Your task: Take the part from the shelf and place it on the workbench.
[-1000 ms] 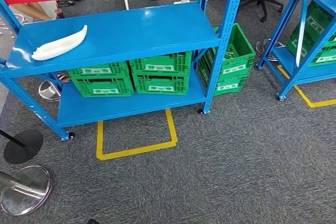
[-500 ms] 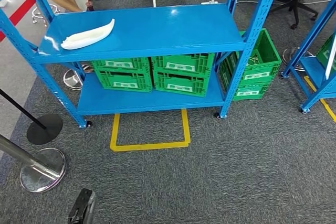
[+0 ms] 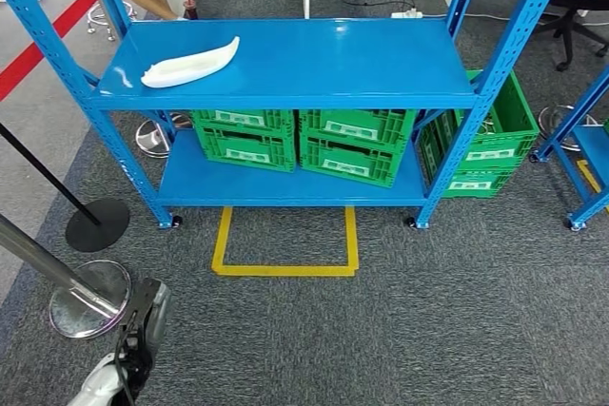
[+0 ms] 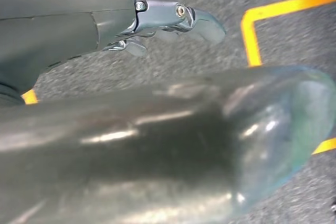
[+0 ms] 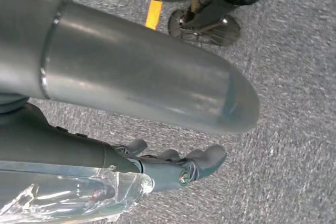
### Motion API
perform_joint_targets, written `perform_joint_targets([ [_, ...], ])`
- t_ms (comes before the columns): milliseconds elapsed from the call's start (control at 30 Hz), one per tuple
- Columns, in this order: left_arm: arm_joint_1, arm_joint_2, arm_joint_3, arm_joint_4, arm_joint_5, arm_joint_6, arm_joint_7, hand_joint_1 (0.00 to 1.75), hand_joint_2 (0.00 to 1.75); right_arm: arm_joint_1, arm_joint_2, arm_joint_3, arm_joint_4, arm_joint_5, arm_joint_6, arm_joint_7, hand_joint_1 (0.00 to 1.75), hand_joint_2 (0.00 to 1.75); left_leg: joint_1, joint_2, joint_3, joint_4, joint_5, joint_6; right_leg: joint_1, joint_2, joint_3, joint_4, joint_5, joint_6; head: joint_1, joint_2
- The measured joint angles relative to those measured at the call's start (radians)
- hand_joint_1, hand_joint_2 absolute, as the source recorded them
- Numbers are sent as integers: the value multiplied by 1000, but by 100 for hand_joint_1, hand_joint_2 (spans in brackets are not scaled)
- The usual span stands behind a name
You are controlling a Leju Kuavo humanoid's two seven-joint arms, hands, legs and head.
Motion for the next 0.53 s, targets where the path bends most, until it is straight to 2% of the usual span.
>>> perform_joint_targets([
  [100,-45,12,-14,14,12,-3,5,0,0,-4,-56,116,24,-89,-54,20,0,0,2,2,1,3,-8,-13,2,1,6,-5,-8,-20,-1,0],
  [167,-61,17,-21,19,17,-3,5,0,0,-6,-83,176,32,-128,-75,30,0,0,4,11,-28,60,-35,-24,-2,0,14,-9,-13,-33,-4,0],
  [200,-68,19,-25,23,21,-2,5,0,0,-7,-97,206,36,-156,-91,36,0,0,5,16,-63,121,-56,-29,-3,-1,18,-10,-17,-37,-6,0],
  [267,-85,23,-32,35,37,-1,6,0,0,-14,-133,281,48,-238,-138,48,0,0,7,19,-156,258,-92,-35,-4,-2,28,-10,-28,-41,-7,0],
  [300,-96,25,-36,44,46,-1,7,0,0,-21,-154,326,55,-290,-169,54,0,0,8,19,-191,298,-87,-36,-5,-2,35,-10,-35,-40,-7,0],
  [333,-109,27,-40,54,56,-3,8,0,0,-30,-178,379,64,-348,-204,58,0,0,8,19,-209,300,-61,-35,-6,-2,44,-10,-42,-38,-7,0],
  [367,-123,29,-43,64,64,-4,10,0,0,-40,-202,435,72,-402,-236,60,0,0,9,19,-207,265,-18,-35,-7,-2,55,-10,-50,-36,-7,0],
  [433,-155,34,-50,84,74,-7,15,0,0,-61,-246,543,86,-477,-281,63,0,0,9,23,-171,141,77,-32,-6,-3,76,-10,-69,-27,-7,0],
  [467,-169,36,-52,92,77,-7,17,0,0,-71,-264,589,92,-496,-294,64,0,0,8,25,-150,86,98,-29,-4,-2,85,-11,-81,-21,-8,0],
  [500,-179,37,-55,99,78,-7,19,0,0,-78,-281,630,96,-509,-305,64,0,0,7,27,-133,49,102,-24,-2,-3,93,-16,-91,-15,-9,0],
  [533,-184,38,-56,103,79,-7,20,0,0,-82,-290,650,99,-515,-310,64,0,0,6,28,-126,35,96,-22,-1,-3,96,-17,-97,-11,-10,0],
])
